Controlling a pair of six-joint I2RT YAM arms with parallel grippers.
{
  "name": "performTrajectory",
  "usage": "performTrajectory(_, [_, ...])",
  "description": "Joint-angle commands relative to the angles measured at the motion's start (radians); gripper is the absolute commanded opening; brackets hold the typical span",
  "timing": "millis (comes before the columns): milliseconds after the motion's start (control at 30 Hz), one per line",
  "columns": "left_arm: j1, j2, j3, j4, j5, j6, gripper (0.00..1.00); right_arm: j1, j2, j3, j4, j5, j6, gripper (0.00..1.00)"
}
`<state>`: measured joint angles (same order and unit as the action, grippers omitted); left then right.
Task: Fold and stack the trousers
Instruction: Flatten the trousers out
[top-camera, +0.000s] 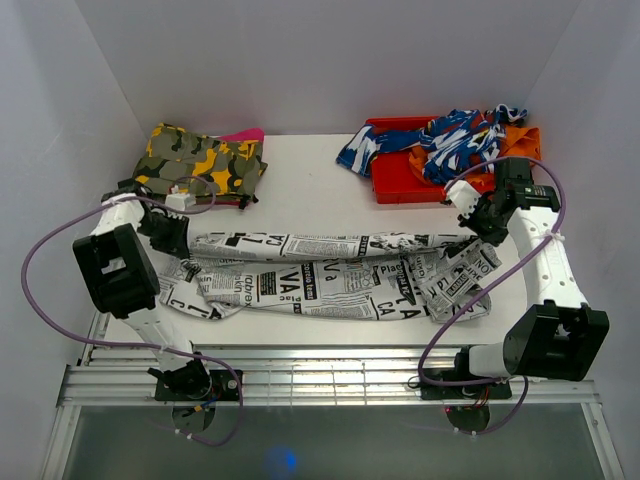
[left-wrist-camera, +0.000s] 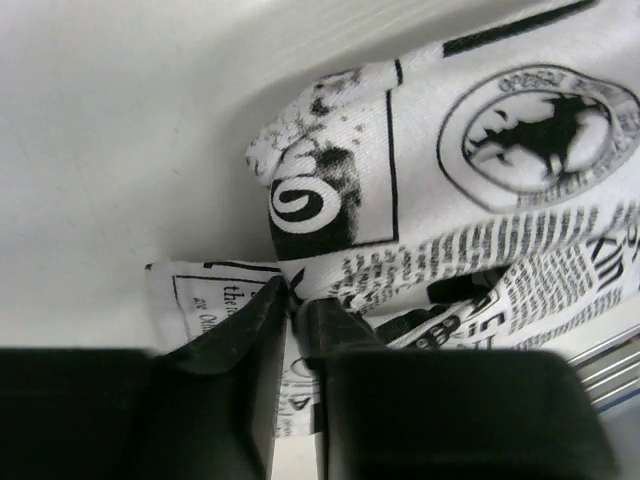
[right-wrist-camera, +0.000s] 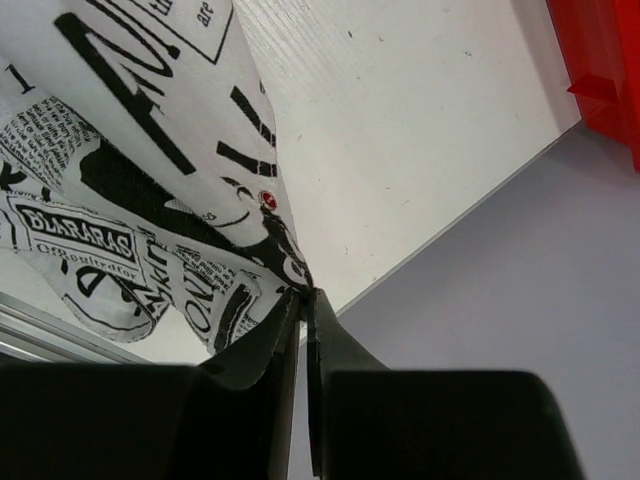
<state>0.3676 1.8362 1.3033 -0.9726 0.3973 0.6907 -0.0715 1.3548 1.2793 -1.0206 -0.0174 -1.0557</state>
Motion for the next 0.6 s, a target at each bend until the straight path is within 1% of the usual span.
performTrajectory(0, [0.043,-0.072,0.149,-0.099,0.083,0.150,0.49,-0.022,-0.002,0.022,0.056,0.034,-0.127,0.08])
performTrajectory(33, [0.044,-0.077,0.168,-0.107,0.104,0.153,0.51,-0.022,0.015,0.040,0.053,0.028,-0.122,0.08])
performTrajectory(100, [0.042,-0.080,0.213,-0.117,0.130,0.177,0.50,-0.022,0.036,0.077,0.019,0.028,-0.122,0.08])
performTrajectory(167, [0.040,-0.071,0.246,-0.127,0.133,0.207,0.50,-0.022,0.041,0.091,0.016,-0.009,-0.132,0.08])
performTrajectory(233, [0.039,-0.036,0.310,-0.193,0.153,0.280,0.51,-0.022,0.044,0.101,0.010,-0.021,-0.145,0.08])
performTrajectory(300, [0.025,-0.012,0.339,-0.221,0.153,0.308,0.52,-0.021,0.049,0.121,0.004,-0.032,-0.158,0.08])
performTrajectory(433, [-0.031,0.037,0.358,-0.212,0.133,0.326,0.53,-0.019,0.075,0.147,-0.015,-0.027,-0.159,0.08])
performTrajectory(567, [-0.108,0.102,0.340,-0.186,0.118,0.291,0.54,-0.017,0.086,0.167,-0.015,-0.021,-0.161,0.08])
